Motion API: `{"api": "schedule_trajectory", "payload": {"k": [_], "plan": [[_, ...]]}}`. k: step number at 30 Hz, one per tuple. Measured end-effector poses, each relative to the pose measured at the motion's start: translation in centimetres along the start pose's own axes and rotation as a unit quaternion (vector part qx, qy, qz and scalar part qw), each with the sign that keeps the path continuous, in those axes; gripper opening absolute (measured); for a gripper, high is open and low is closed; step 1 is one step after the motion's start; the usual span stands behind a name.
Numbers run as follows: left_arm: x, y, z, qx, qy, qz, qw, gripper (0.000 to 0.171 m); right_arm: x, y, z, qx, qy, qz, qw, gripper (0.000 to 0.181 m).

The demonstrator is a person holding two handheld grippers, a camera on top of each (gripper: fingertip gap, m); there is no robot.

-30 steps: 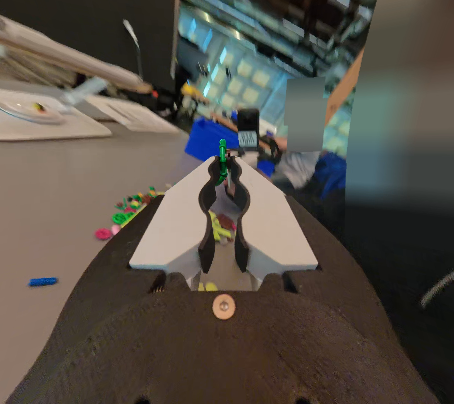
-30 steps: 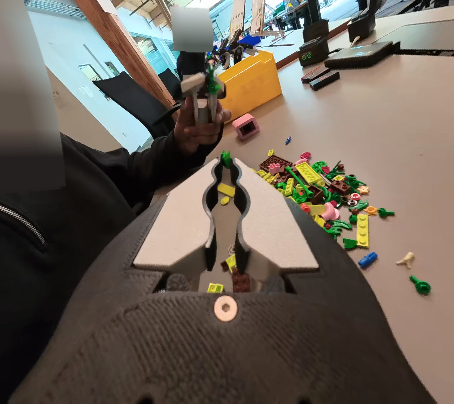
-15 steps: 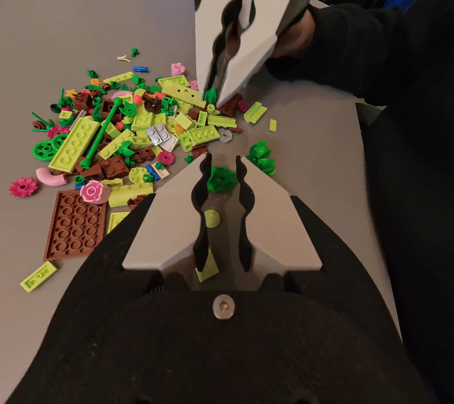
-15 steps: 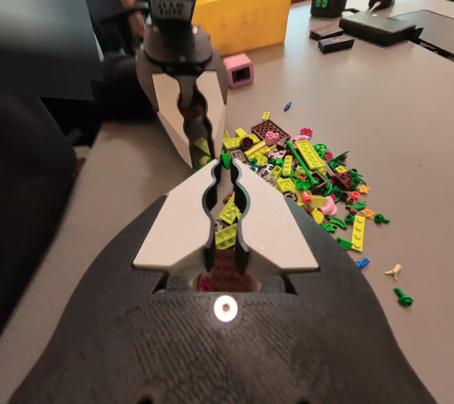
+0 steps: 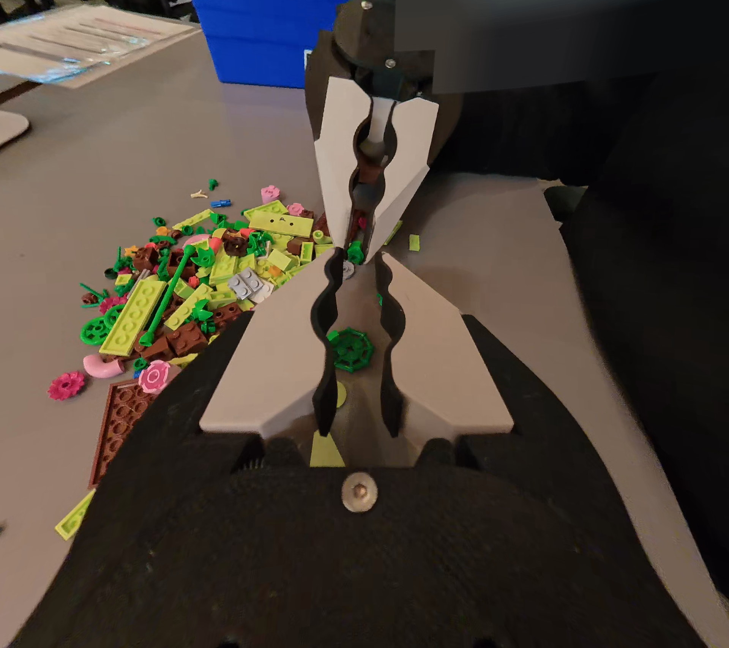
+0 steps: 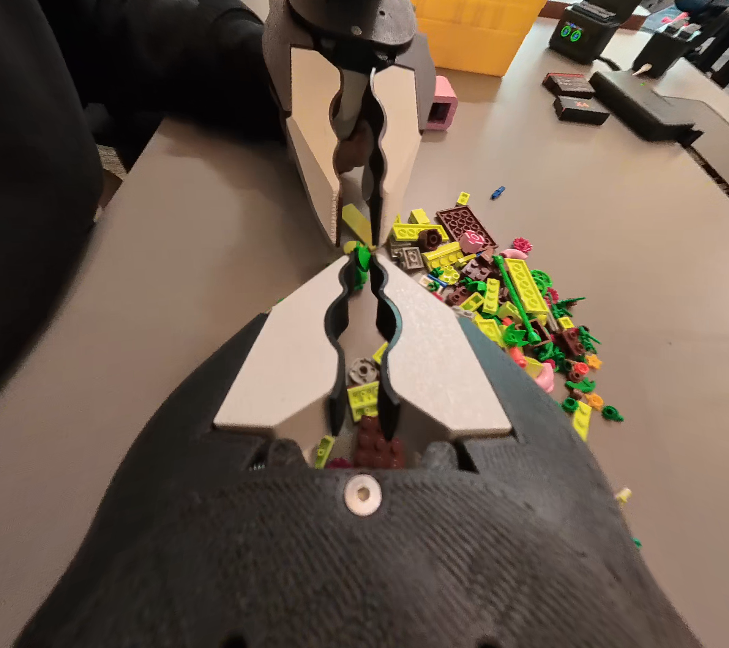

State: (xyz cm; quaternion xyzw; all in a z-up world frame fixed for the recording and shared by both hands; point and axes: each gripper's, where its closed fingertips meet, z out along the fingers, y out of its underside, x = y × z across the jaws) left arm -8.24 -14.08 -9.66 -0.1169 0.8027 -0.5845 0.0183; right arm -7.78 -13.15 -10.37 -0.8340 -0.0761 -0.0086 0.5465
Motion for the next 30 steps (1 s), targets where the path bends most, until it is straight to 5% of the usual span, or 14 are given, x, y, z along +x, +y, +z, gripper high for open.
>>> {"api": "schedule_trajectory", "payload": {"k": [30], "plan": [[2.6,-1.8,-0.6,0.033,0.063,0.006,0.997,0.002,-2.5,-2.3,-1.6,0.070,-0.104,0.024,0.992,0.003]]}}
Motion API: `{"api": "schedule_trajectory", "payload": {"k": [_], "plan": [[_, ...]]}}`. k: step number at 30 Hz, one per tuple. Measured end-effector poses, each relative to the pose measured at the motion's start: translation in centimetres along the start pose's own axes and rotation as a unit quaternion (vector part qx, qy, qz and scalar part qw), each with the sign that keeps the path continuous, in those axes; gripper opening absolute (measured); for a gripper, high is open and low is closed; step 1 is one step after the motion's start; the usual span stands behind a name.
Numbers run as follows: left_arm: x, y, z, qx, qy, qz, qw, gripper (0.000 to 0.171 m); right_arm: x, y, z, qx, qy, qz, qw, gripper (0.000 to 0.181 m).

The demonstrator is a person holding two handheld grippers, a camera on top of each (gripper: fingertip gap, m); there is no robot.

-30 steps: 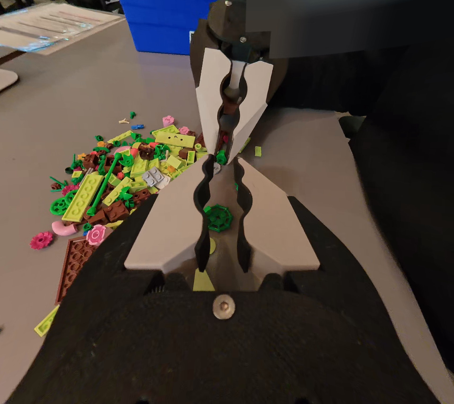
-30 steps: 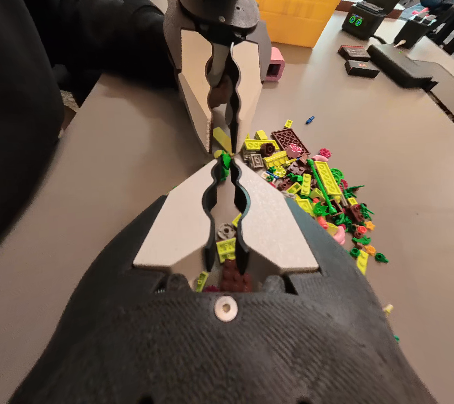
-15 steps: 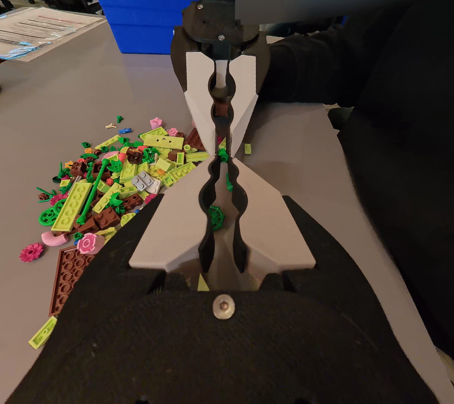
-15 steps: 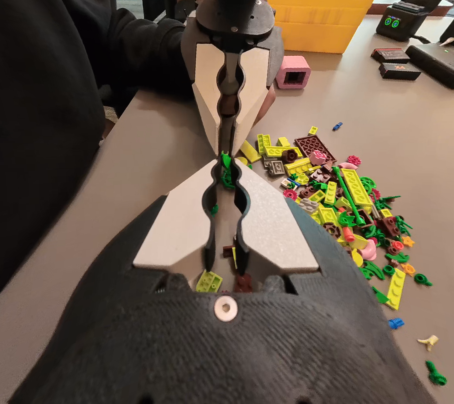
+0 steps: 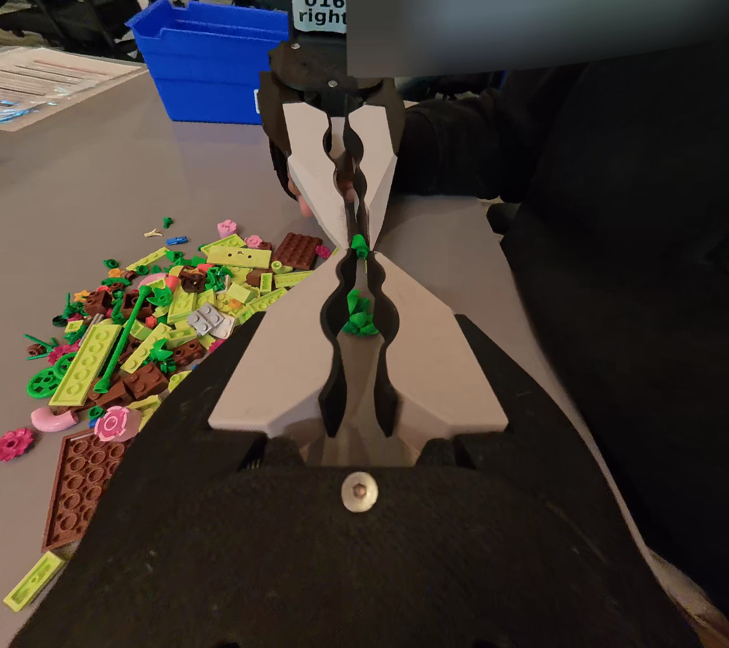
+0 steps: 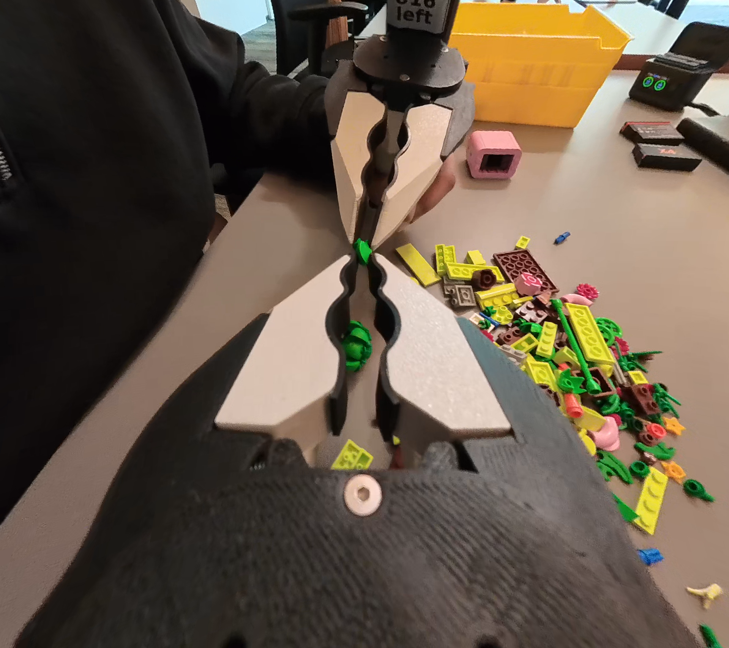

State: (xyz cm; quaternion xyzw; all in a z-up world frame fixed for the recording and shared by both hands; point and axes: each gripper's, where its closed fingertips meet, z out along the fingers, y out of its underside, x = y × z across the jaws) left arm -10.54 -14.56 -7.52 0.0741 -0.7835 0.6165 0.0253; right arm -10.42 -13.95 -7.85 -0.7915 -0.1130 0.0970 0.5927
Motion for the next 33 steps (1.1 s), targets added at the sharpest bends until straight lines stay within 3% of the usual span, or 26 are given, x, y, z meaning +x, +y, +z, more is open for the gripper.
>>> {"api": "schedule_trajectory", "payload": {"k": [5,9,11,13,16,21,33], "plan": [[-0.4,-1.1,-1.4,0.034,0.002,-0.020,0.999,0.002,0.8,-0.3,-1.4,0.016,0.005,0.027,0.999,0.000],[-2.4,-2.3,-3.4,0.069,-0.037,-0.030,0.996,0.002,3.8,-1.9,-5.1,0.105,0.049,0.055,0.992,0.000],[-2.3,-2.4,-3.3,0.077,-0.030,-0.034,0.996,0.002,3.9,-2.4,-4.8,0.123,0.062,0.036,0.990,0.000],[-1.9,-2.7,-3.0,0.091,-0.014,-0.044,0.995,0.002,3.2,-3.2,-3.8,0.133,0.073,0.002,0.988,0.014],[-1.4,-2.7,-2.4,0.102,0.005,-0.058,0.993,0.003,1.8,-4.2,-2.2,0.140,0.068,-0.022,0.987,0.019],[-0.5,-2.9,-1.6,0.111,0.031,-0.066,0.991,0.003,1.1,-3.8,-0.6,0.130,0.046,-0.002,0.990,0.016],[-0.2,-3.0,-1.3,0.123,0.052,-0.092,0.987,0.003,0.7,-3.7,-0.6,0.148,-0.006,0.051,0.988,0.004]]}}
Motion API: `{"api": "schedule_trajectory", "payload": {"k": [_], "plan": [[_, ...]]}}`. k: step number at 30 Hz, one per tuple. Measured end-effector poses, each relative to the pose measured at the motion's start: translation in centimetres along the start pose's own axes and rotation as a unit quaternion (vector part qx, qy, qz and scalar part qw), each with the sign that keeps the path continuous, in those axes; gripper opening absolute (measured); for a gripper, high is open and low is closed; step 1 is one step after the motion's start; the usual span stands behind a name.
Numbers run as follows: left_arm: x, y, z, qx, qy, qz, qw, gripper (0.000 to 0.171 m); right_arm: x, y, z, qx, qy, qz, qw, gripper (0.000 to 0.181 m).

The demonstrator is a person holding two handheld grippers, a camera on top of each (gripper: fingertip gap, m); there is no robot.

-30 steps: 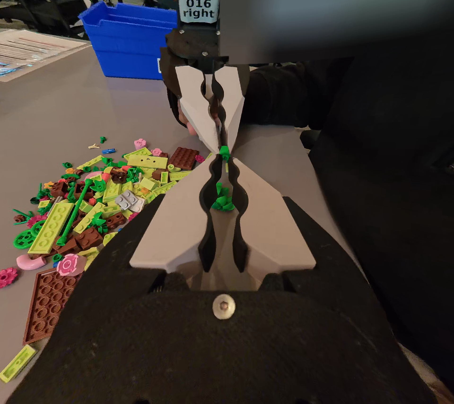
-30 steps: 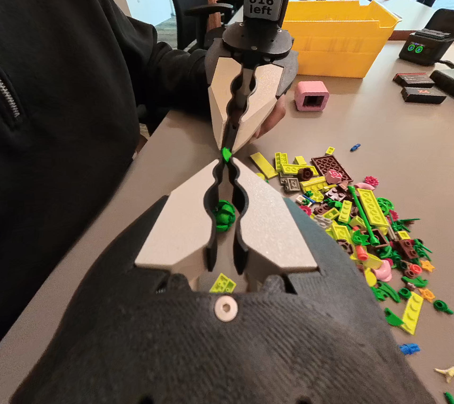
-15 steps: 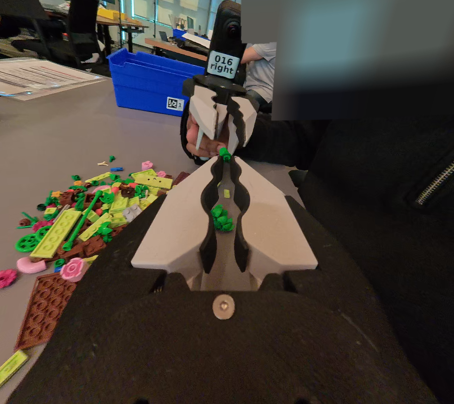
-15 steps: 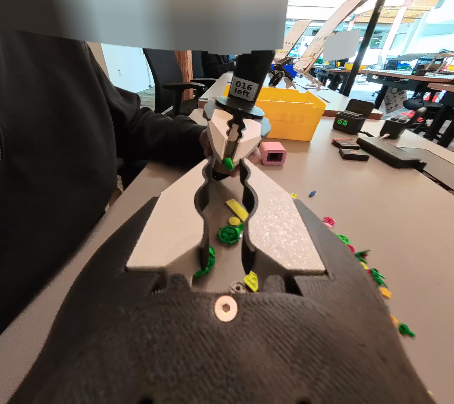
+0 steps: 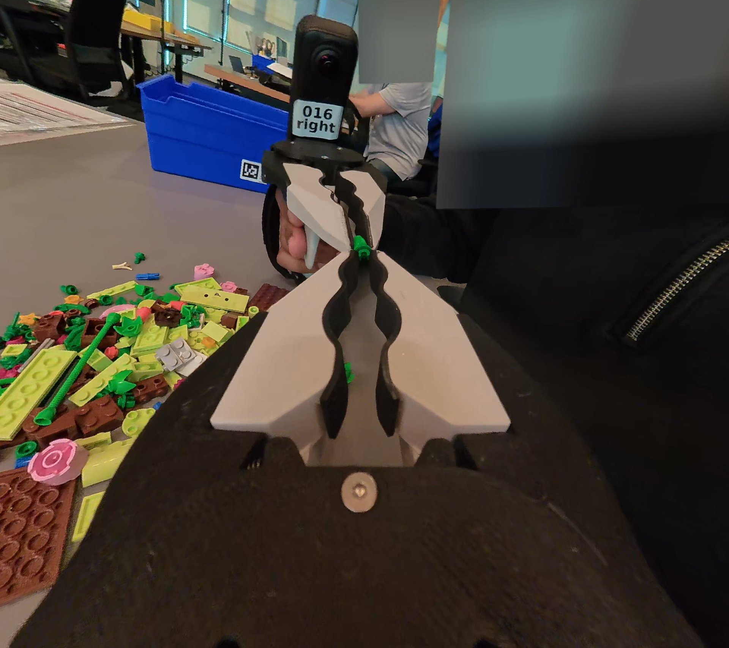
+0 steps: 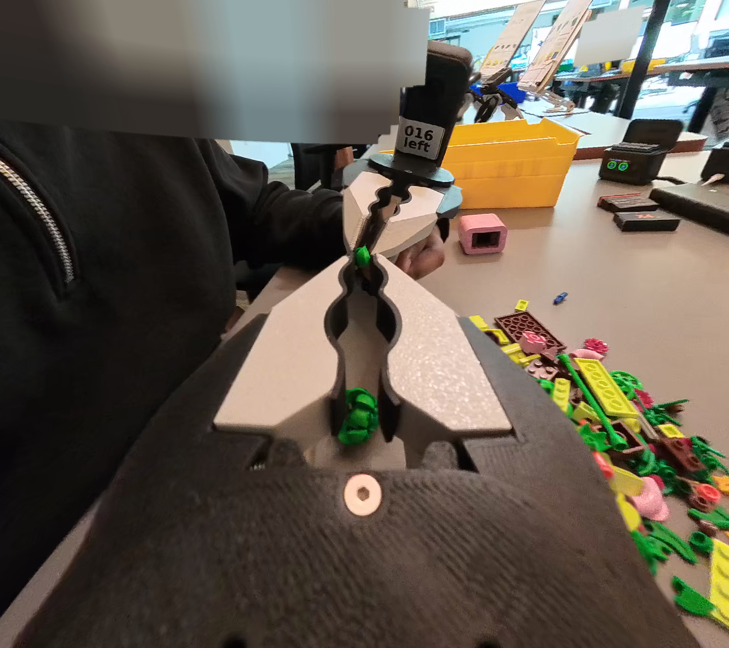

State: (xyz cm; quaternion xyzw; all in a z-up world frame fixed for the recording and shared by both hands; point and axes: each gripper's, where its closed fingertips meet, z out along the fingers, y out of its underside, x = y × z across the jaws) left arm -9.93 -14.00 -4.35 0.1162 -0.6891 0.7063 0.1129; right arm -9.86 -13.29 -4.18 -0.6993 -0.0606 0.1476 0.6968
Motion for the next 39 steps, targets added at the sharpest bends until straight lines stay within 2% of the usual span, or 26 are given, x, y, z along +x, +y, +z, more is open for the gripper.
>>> {"api": "schedule_trajectory", "payload": {"k": [8,19,30,31,32,33,34,36,39], "plan": [[-0.5,0.6,0.0,-0.024,-0.026,0.027,0.999,0.002,0.3,0.6,-0.1,0.003,-0.039,0.112,0.993,0.004],[-0.4,0.9,0.1,-0.038,-0.032,0.038,0.998,0.003,0.3,0.9,-0.1,-0.006,-0.052,0.159,0.986,0.003],[-0.4,0.1,0.2,-0.010,-0.034,0.025,0.999,0.002,0.5,0.0,-0.7,0.013,-0.063,0.212,0.975,0.002],[-0.3,0.1,-0.1,-0.010,-0.029,0.029,0.999,0.000,0.7,-0.5,-1.1,0.028,-0.063,0.213,0.975,0.003],[-0.7,-0.1,-0.8,-0.004,-0.038,0.029,0.999,0.000,1.3,-2.1,-2.5,0.077,-0.065,0.225,0.969,0.002],[-1.1,-0.7,-1.5,0.008,-0.046,0.029,0.998,0.000,2.5,-3.4,-4.5,0.120,-0.051,0.235,0.963,0.002],[-1.4,-1.2,-1.9,0.016,-0.049,0.028,0.998,0.000,3.8,-3.8,-6.4,0.133,-0.016,0.222,0.966,0.001],[-2.0,-1.5,-2.1,0.025,-0.065,0.030,0.997,0.000,5.2,-3.5,-8.1,0.117,0.032,0.194,0.973,0.002],[-2.7,-0.7,-1.4,0.002,-0.123,0.097,0.988,0.000,5.1,-2.9,-6.7,0.114,0.026,0.223,0.968,0.001]]}}
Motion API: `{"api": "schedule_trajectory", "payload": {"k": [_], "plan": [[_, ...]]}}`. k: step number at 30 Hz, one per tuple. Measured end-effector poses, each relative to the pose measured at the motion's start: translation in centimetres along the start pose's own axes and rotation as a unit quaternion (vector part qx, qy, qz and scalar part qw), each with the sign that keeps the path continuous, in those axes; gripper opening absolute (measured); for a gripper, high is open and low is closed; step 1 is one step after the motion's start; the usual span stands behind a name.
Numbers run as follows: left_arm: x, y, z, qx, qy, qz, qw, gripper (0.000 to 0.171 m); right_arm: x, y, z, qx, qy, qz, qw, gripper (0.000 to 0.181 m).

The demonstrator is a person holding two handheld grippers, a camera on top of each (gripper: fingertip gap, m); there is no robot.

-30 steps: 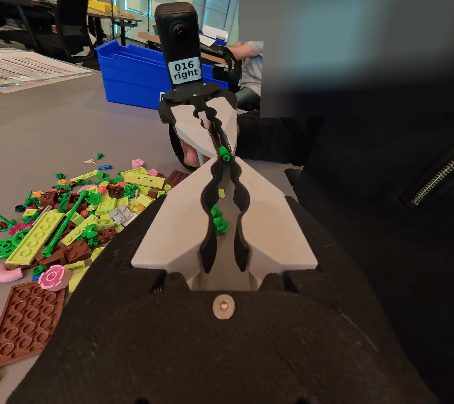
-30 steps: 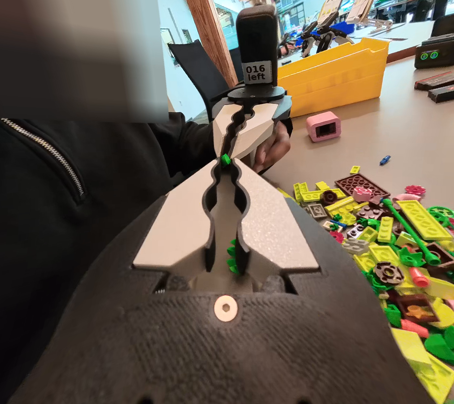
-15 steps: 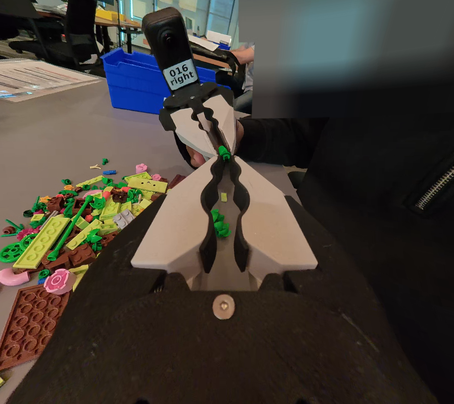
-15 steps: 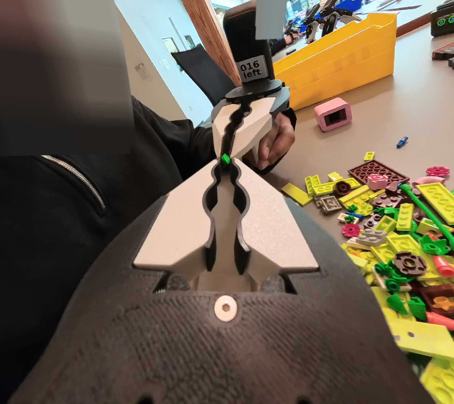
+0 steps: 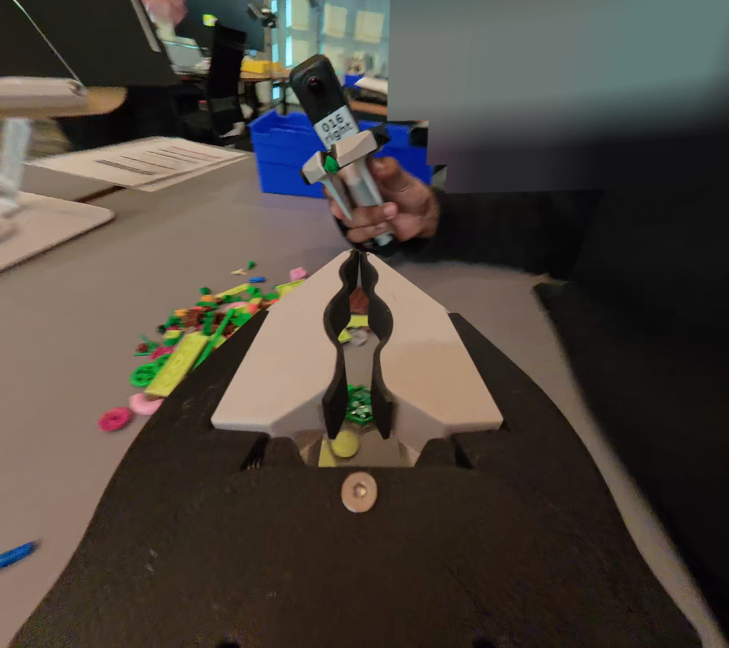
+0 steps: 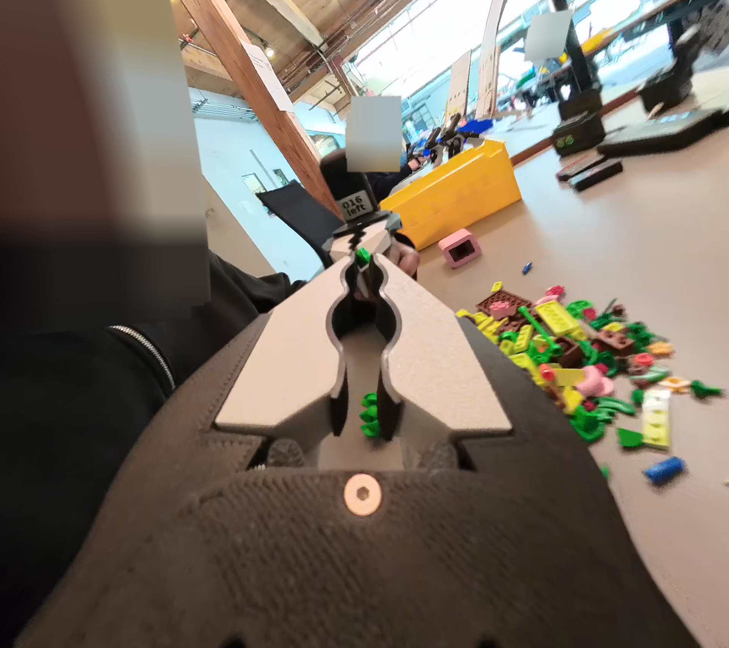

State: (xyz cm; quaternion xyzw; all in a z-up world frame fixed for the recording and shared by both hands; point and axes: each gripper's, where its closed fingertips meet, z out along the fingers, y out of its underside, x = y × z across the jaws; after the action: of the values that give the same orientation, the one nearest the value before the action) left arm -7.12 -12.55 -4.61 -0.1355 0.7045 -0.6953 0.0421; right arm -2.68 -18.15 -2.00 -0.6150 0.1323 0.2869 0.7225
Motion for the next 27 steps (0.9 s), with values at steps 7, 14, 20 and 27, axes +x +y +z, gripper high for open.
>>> {"api": "schedule_trajectory", "payload": {"k": [7,14,20,27], "plan": [[0.4,1.6,1.6,-0.059,-0.094,0.195,0.975,0.011,0.0,4.1,4.1,-0.044,-0.013,0.113,0.993,0.002],[-0.1,1.6,1.4,-0.058,-0.101,0.192,0.974,0.010,0.3,5.4,4.7,-0.058,-0.023,0.156,0.986,0.002],[-0.2,1.7,1.3,-0.063,-0.106,0.207,0.971,0.003,0.4,5.8,4.9,-0.061,-0.019,0.168,0.984,0.003],[-1.5,3.5,1.5,-0.131,-0.138,0.230,0.954,0.002,2.0,6.6,4.6,-0.092,0.057,0.123,0.987,0.003]]}}
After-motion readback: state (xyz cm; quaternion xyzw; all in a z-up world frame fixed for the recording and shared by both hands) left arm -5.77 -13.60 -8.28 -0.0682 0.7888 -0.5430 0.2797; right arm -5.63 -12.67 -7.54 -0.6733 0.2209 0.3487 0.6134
